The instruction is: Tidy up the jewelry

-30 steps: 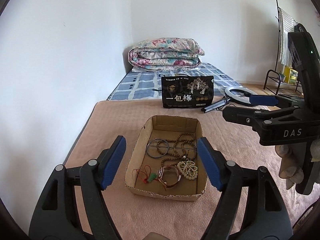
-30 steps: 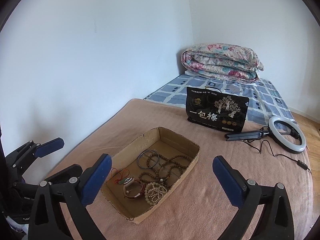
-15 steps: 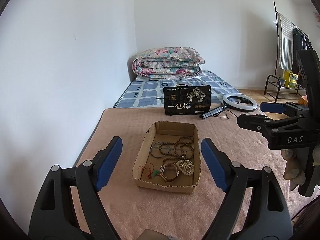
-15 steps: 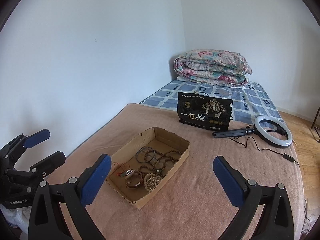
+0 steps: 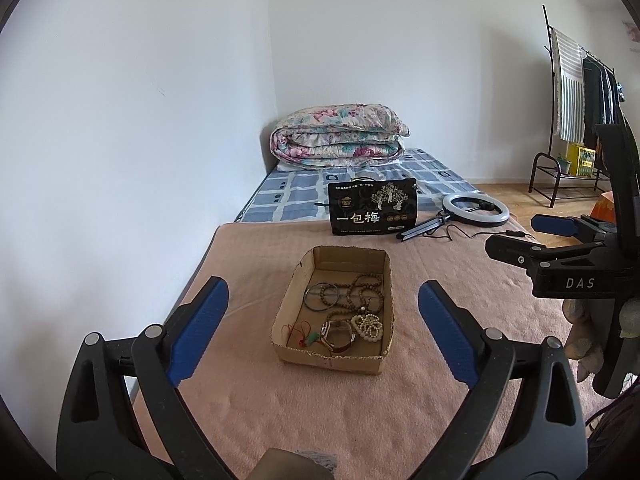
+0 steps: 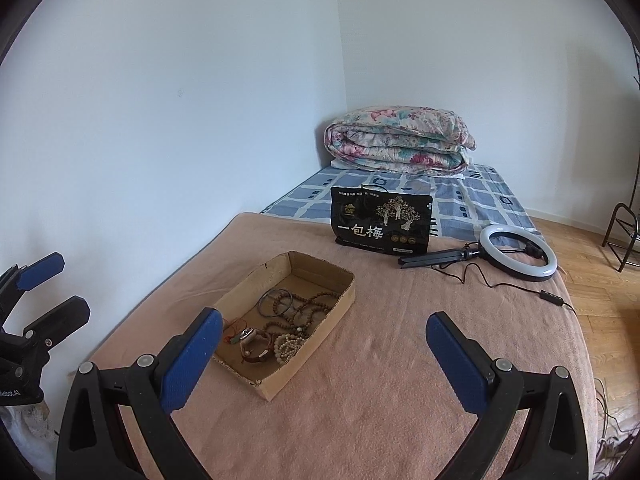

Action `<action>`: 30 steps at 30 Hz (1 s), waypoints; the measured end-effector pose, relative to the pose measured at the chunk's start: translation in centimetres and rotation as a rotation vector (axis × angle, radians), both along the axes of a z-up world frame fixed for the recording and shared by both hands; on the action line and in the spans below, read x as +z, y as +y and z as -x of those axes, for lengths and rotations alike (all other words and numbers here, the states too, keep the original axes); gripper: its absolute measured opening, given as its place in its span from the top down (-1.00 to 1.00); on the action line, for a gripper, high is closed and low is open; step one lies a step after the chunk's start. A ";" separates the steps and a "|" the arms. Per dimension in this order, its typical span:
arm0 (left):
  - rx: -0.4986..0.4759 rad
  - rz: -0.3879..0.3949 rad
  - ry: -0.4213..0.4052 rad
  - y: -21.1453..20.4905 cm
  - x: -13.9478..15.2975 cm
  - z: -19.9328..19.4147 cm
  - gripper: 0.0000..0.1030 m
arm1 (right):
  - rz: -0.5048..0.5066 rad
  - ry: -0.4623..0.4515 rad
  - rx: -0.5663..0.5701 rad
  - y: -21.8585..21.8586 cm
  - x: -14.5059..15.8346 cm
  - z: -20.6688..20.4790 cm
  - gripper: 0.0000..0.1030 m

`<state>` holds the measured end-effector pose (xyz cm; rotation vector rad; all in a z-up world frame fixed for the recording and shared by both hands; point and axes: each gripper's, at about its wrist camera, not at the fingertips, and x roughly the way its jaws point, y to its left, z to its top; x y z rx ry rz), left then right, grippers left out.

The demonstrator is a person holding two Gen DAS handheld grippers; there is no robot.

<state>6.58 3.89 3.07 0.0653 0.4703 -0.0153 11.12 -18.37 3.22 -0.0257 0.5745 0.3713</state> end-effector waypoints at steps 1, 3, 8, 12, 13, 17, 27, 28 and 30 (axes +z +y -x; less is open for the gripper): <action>0.001 -0.003 0.000 0.0 0.1 0.4 -0.95 | 0.001 -0.004 -0.006 -0.1 0.1 0.1 -0.99; 0.005 -0.007 0.002 0.0 0.3 1.1 -0.98 | 0.013 -0.011 -0.015 -0.1 0.0 0.4 -1.00; 0.028 -0.022 0.014 0.2 0.5 2.3 -0.99 | 0.022 -0.007 -0.014 -0.2 -0.2 0.9 -0.99; 0.033 0.001 0.038 0.5 0.2 2.7 -0.99 | 0.021 -0.010 -0.021 -0.4 -0.2 1.2 -0.99; 0.031 0.009 0.044 0.5 0.1 2.8 -1.00 | 0.019 -0.007 -0.023 -0.5 -0.3 1.2 -0.99; 0.038 0.011 0.059 0.5 -0.1 3.0 -1.00 | 0.022 -0.004 -0.026 -0.7 -0.5 1.2 -0.99; 0.054 0.004 0.073 0.3 -0.7 2.8 -1.00 | 0.025 -0.004 -0.036 -0.7 -0.9 1.1 -0.99; 0.055 0.006 0.075 0.4 -0.7 2.8 -1.00 | 0.024 -0.003 -0.036 -0.7 -1.0 1.1 -0.99; 0.056 0.003 0.073 0.4 -0.8 2.8 -1.00 | 0.025 -0.002 -0.036 -0.7 -1.1 1.1 -0.99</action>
